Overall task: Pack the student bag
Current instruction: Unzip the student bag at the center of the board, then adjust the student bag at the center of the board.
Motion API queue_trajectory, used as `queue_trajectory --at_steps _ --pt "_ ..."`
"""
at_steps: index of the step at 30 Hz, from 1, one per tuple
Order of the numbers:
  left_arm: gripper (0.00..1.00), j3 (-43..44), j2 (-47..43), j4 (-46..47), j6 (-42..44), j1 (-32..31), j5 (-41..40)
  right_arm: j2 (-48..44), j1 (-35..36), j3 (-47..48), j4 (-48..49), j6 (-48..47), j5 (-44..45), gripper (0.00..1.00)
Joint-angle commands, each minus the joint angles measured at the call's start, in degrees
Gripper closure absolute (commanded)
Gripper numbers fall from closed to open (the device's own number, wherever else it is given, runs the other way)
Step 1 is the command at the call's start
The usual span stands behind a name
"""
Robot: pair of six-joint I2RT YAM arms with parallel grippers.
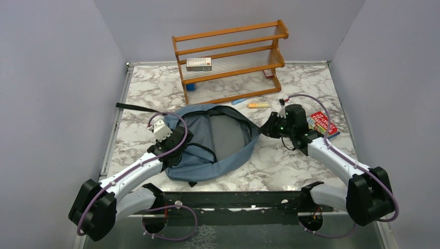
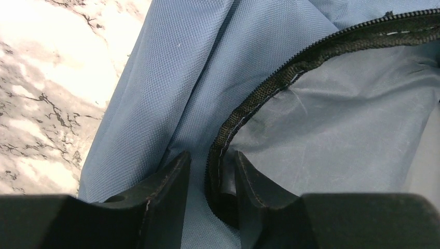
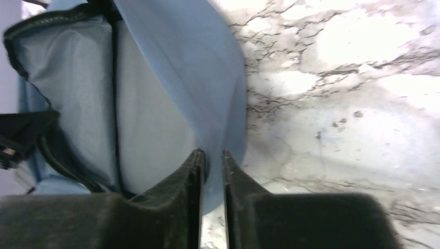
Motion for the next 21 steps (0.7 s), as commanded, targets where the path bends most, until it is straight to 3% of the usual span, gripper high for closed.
queue_trajectory --at_steps 1,7,11,17,21 --pt "0.61 -0.71 -1.11 -0.40 0.04 0.54 -1.67 -4.49 -0.08 2.31 -3.96 -1.79 1.63 0.71" --pt "0.61 -0.67 -2.59 -0.41 0.49 0.48 -1.77 -8.04 -0.08 8.14 -7.99 -4.68 2.49 0.59" --pt "0.61 -0.35 -4.00 -0.42 1.26 0.47 -2.02 -6.76 -0.08 12.45 -8.29 -4.87 -3.15 0.56" --pt "0.61 0.01 -3.90 -0.41 1.92 0.47 -2.33 1.32 3.28 14.95 0.33 -1.57 -15.88 0.61" --pt "0.61 0.41 -3.53 -0.41 2.16 0.47 -2.06 10.36 10.40 16.65 4.22 -1.23 -16.36 0.64"
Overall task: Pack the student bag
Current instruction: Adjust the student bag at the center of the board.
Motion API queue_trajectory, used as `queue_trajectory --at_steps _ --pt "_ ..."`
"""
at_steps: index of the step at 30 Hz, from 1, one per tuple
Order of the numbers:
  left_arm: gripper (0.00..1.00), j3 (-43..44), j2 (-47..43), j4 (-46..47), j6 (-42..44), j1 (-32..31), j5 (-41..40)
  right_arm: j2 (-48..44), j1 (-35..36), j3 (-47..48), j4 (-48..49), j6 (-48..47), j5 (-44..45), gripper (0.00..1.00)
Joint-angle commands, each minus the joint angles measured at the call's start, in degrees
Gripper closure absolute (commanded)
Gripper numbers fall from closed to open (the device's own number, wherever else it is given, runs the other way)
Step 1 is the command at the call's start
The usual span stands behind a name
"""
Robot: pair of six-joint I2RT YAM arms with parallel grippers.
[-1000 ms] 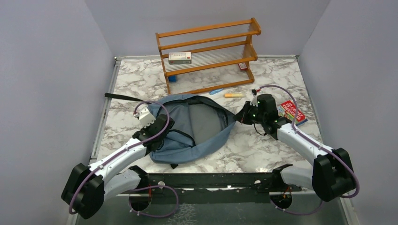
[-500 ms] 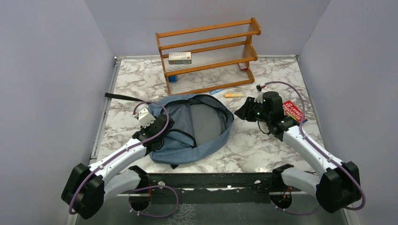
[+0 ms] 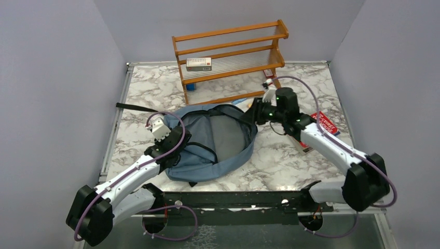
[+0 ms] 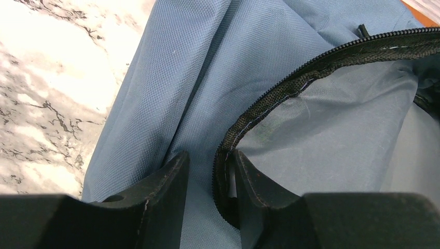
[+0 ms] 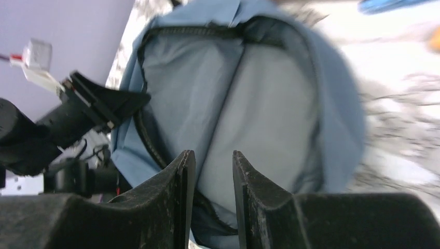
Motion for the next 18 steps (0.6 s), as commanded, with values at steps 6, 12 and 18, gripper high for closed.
queue_trajectory --at_steps 6,12,18 --pt "0.61 1.38 -0.81 -0.38 2.04 0.48 -1.85 19.72 14.85 1.71 15.36 5.64 -4.80 0.67" --pt "0.61 3.43 -2.80 -1.59 3.98 0.47 -2.46 28.92 20.88 3.15 21.01 7.87 -5.35 0.71" --pt "0.60 10.53 -5.91 -3.18 8.54 0.48 -3.63 34.08 22.94 3.36 22.75 9.47 -4.01 0.73"
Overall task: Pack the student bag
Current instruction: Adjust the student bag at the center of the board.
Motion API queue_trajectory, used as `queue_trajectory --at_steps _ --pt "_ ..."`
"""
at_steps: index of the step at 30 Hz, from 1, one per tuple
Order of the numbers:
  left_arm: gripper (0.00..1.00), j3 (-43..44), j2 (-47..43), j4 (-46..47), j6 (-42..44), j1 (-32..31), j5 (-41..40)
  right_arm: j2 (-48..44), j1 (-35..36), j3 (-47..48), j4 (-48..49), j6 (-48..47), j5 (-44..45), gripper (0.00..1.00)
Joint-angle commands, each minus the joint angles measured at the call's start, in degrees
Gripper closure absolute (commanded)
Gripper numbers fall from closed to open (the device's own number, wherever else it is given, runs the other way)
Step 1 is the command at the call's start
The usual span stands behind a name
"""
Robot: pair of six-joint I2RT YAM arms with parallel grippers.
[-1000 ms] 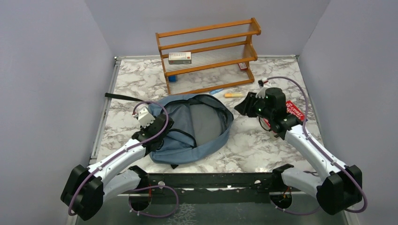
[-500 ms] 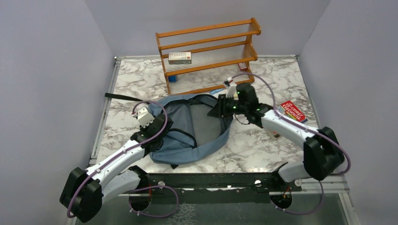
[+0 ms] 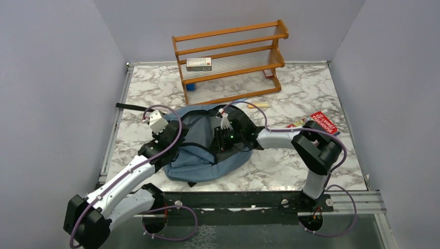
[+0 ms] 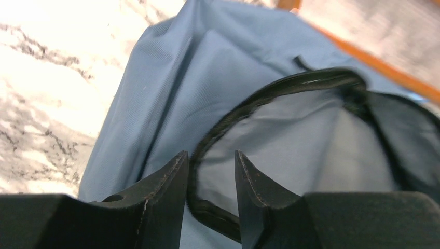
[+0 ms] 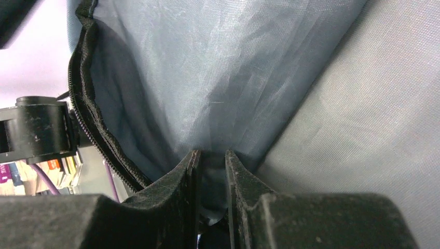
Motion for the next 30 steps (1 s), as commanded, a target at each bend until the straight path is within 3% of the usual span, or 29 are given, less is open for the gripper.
queue_trajectory --at_steps 1,6,8,14,19,23,30 --pt "0.60 7.54 -2.96 -0.96 5.17 0.49 -2.95 3.18 1.02 1.50 5.00 1.97 0.13 0.73" --pt "0.61 14.50 -0.88 1.40 10.70 0.47 0.95 4.54 1.36 1.23 5.23 2.75 1.37 0.73" --pt "0.67 15.25 1.04 5.16 12.95 0.49 5.59 4.55 1.41 0.99 5.51 3.19 1.59 0.73" --pt "0.83 10.95 7.90 15.40 12.66 0.47 18.94 2.76 1.35 -0.24 6.26 4.54 2.84 0.74" --pt "0.83 9.09 14.03 20.74 13.37 0.43 24.55 -0.40 1.36 -1.23 5.83 4.57 4.37 0.73" --pt "0.83 10.27 17.57 21.13 16.22 0.40 23.95 -6.24 1.40 -2.92 2.73 3.72 10.05 0.73" --pt "0.80 12.16 22.23 21.58 21.02 0.39 25.06 -19.84 1.27 -5.92 -9.40 0.18 28.04 0.69"
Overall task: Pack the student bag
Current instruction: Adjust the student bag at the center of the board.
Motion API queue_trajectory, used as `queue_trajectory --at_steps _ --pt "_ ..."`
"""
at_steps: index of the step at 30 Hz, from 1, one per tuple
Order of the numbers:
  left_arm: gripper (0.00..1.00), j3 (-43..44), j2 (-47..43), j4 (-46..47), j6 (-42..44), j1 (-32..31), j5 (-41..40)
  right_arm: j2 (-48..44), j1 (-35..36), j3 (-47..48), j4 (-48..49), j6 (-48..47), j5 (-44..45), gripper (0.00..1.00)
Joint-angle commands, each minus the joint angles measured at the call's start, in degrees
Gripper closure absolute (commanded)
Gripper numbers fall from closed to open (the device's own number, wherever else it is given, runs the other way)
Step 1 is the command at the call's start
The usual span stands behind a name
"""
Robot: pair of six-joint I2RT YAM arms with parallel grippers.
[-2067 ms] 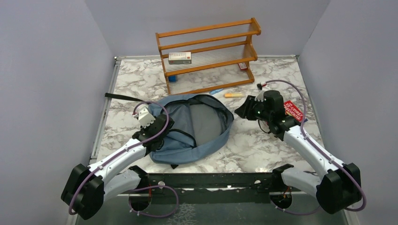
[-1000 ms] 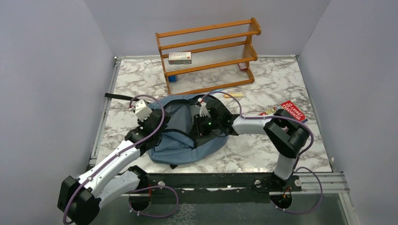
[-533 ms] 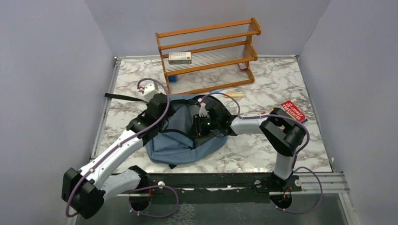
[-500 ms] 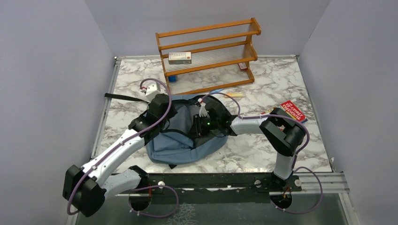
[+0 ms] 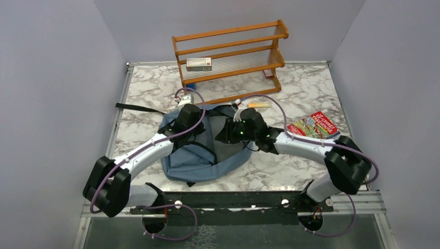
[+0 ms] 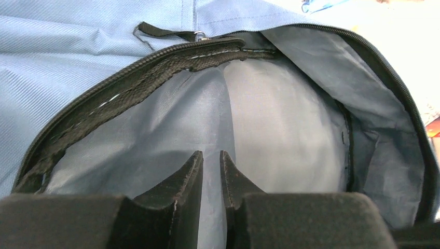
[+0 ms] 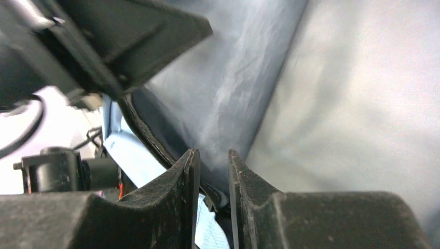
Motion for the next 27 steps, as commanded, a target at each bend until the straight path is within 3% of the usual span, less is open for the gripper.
queue_trajectory --at_steps 1,6,10,17,21,24,27 --pt "0.79 3.25 3.58 2.56 4.86 0.08 3.51 -8.08 0.28 -1.16 -10.04 -4.28 16.58 0.67" --pt "0.73 6.83 7.80 1.20 8.36 -0.91 5.15 -13.00 -0.09 -0.26 -19.09 -8.50 27.66 0.63" --pt "0.64 11.53 11.75 -3.49 11.52 -3.57 1.50 -16.25 -2.08 -0.78 -22.37 -9.01 31.96 0.60" --pt "0.46 21.72 19.92 -14.91 15.58 -10.47 -10.43 -20.53 -9.66 -3.06 -23.58 -9.47 28.82 0.51" --pt "0.40 26.59 24.43 -21.98 15.88 -12.80 -16.61 -21.06 -10.96 -2.75 -24.30 -10.28 28.83 0.48" --pt "0.29 28.69 26.70 -25.42 15.69 -13.41 -19.38 -21.36 -11.62 -3.05 -24.51 -10.38 28.53 0.46" --pt "0.27 29.55 28.19 -27.57 15.49 -14.26 -21.42 -21.65 -12.01 -3.70 -24.38 -10.16 28.17 0.45"
